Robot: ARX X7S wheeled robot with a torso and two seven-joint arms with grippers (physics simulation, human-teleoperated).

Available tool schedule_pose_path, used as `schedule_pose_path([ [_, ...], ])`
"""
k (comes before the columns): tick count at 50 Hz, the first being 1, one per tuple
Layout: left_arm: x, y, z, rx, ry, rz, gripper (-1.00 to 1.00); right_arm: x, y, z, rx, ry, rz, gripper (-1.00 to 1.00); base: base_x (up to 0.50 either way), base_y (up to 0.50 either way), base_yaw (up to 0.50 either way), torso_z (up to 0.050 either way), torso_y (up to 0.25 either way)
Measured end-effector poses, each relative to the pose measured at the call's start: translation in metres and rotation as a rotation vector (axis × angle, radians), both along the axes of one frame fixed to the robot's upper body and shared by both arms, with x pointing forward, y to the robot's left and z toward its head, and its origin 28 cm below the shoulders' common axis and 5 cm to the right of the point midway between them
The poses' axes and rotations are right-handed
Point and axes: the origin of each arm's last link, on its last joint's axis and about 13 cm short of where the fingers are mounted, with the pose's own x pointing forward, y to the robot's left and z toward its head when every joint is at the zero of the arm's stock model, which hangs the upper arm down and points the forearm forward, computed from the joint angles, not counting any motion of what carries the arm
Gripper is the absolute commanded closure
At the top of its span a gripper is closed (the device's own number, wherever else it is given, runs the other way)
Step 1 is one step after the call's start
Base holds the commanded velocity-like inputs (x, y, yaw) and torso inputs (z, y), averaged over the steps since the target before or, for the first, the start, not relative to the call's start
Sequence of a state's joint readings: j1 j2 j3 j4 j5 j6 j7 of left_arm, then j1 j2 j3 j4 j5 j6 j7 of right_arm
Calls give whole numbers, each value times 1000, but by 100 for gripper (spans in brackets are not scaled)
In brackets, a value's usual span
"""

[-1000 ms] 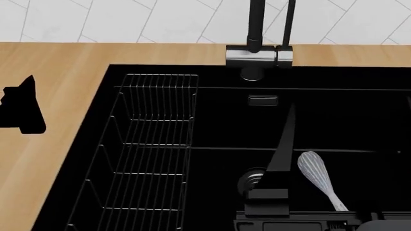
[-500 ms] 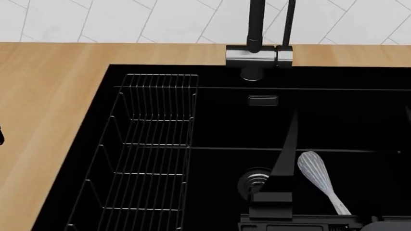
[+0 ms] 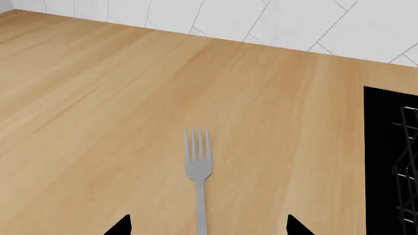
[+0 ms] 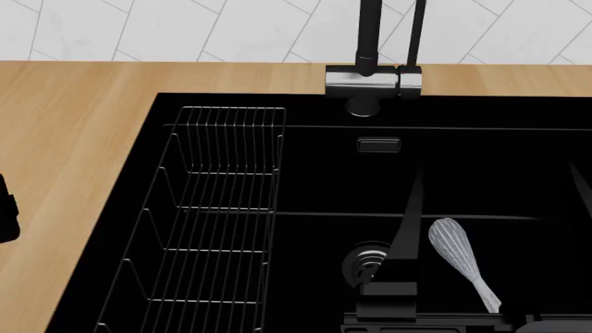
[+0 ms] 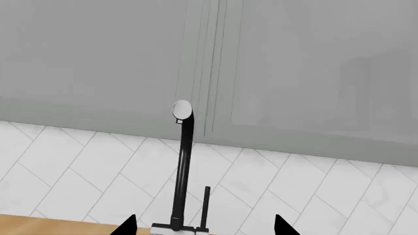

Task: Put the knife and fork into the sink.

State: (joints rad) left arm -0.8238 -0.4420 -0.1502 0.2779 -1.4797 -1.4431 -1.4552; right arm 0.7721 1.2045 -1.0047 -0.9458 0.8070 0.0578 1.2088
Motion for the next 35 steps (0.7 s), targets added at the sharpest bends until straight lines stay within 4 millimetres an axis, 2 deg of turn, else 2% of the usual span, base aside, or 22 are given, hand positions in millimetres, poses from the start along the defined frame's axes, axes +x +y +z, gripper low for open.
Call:
schedule_pose_path([
  [18, 22, -3, -8, -10, 66, -10, -100, -1, -1, -4, 12, 2, 3, -100, 0, 0, 0, 0, 0],
  [35, 26, -2, -19, -24, 101, 3, -100, -1, -2, -5, 16, 4, 5, -100, 0, 0, 0, 0, 0],
])
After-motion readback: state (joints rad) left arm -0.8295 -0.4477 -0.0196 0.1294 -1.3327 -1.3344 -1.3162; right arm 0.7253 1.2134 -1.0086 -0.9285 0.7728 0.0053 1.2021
